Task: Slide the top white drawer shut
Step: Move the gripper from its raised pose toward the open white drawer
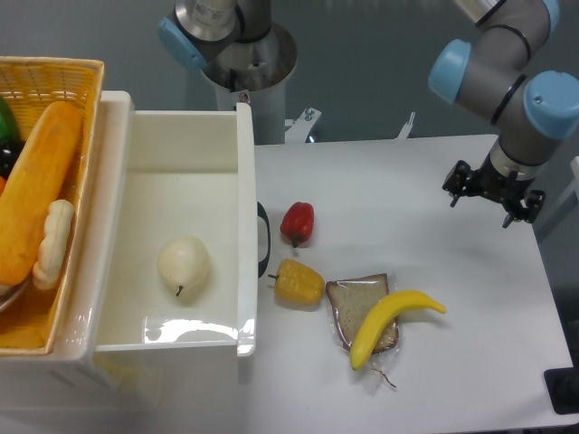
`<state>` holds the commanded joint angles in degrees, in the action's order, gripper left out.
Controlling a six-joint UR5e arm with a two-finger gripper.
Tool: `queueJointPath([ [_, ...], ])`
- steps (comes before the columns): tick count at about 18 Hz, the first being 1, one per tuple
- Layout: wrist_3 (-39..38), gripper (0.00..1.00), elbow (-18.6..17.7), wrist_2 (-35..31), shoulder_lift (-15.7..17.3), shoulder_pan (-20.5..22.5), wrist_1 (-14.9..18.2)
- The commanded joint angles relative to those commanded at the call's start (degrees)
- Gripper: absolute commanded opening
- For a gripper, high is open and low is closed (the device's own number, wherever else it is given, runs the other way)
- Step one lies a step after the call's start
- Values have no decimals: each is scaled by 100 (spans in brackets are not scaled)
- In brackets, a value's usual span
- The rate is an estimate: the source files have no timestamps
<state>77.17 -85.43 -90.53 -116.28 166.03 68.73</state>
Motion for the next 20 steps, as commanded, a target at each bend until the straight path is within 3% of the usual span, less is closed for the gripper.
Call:
queueJointPath([
  [4, -9, 100, -79, 0, 26, -26, 9],
  [7, -123, 100, -474, -17, 254, -44, 0],
  [11, -316, 100, -650, -114, 500, -79, 61],
  [16, -1054, 100, -879, -123, 685, -386, 369],
  [20, -1720, 100, -984, -62, 773, -658, 378],
])
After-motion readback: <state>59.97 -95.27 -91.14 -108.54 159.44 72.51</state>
